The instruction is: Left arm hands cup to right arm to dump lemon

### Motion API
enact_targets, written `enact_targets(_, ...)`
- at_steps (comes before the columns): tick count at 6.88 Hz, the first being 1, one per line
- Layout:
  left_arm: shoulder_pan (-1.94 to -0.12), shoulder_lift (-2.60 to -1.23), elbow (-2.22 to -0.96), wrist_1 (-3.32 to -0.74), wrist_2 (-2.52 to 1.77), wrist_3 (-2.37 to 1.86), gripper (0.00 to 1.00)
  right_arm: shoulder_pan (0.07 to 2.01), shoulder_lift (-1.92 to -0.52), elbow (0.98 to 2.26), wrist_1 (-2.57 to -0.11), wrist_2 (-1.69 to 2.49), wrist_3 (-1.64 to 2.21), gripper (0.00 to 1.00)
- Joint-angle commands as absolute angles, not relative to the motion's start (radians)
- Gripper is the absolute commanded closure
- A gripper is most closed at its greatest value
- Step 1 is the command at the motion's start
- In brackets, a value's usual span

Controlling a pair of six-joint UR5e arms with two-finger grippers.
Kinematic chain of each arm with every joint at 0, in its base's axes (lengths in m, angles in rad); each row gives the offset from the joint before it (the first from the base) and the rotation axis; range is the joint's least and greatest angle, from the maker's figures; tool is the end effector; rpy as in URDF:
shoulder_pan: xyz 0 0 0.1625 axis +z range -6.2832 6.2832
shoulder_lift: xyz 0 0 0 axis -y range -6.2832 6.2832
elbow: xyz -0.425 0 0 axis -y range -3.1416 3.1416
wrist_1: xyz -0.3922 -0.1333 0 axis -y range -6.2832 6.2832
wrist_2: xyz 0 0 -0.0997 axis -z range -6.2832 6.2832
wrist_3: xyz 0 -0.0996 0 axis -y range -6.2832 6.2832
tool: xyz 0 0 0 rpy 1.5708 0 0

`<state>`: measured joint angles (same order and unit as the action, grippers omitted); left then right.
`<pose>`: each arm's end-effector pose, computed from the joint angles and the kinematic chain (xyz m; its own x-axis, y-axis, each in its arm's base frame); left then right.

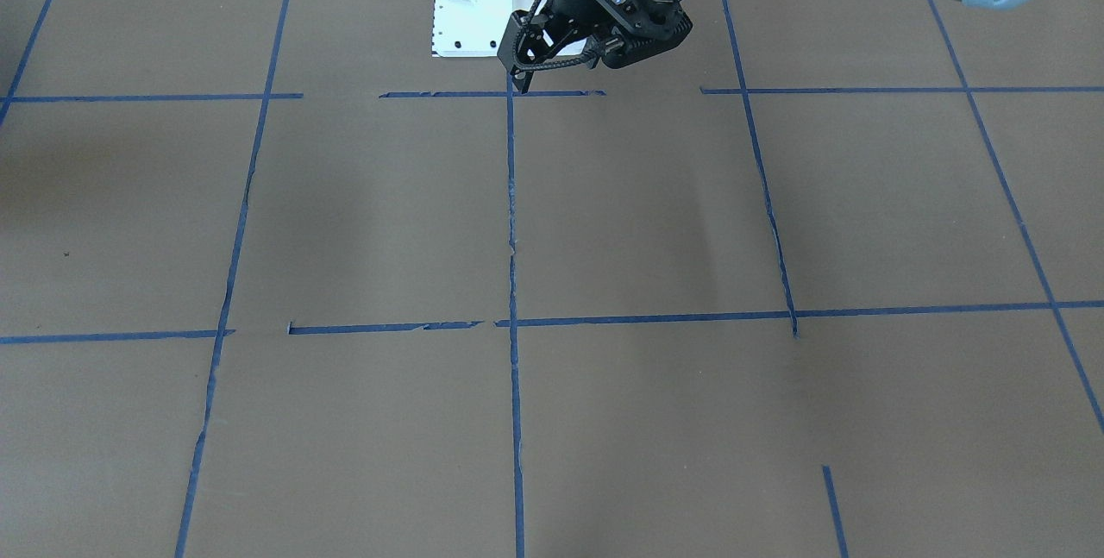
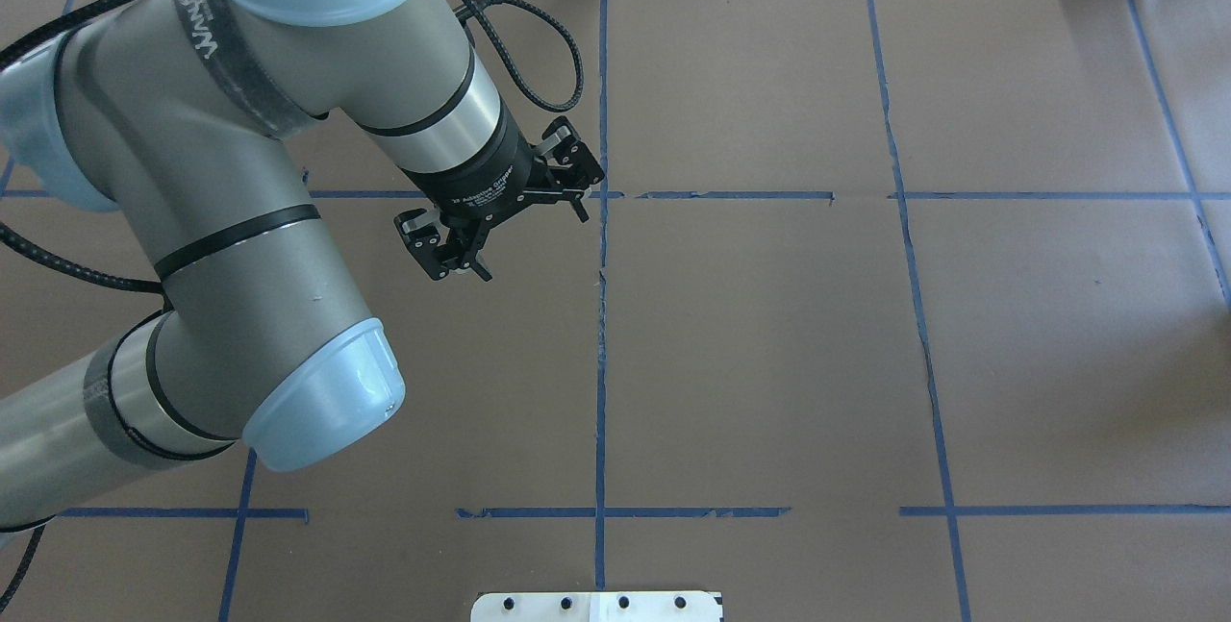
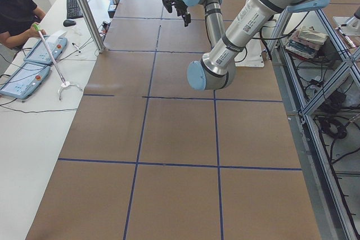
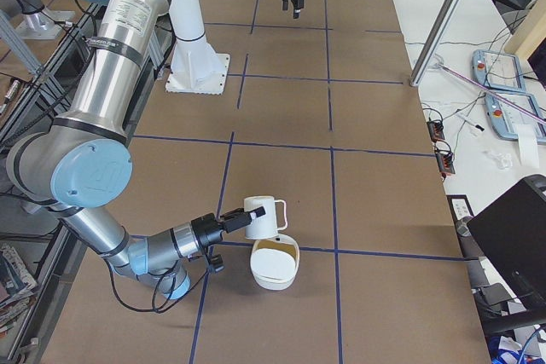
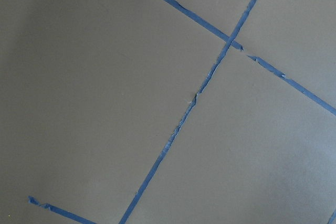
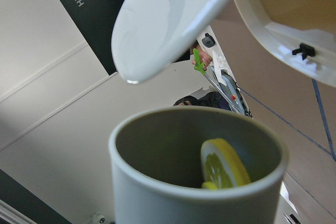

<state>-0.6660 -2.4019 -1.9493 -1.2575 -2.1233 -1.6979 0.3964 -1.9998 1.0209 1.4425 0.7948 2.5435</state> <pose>0.4068 -0.4227 0.0572 0.4613 -0.4997 -0.7332 0.2642 0.8662 -0.4241 0.0221 -0.2109 0.7535 -0.9376 0.2470 0.2448 -0.1397 0.3772 -0.9155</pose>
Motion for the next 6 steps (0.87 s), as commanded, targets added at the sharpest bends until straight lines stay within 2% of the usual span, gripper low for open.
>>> enact_targets(1,-0.666,-2.404,-1.96,-1.255,-2.079,-1.698,0.0,0.396,-1.991,1.008,1.443,0.77,2.602,0.98)
enact_targets(6,-0.666,-2.408,-1.968,-1.246,-2.072,-1.698,0.0,0.371,-1.965,1.005,1.489,0.68,2.779,0.98)
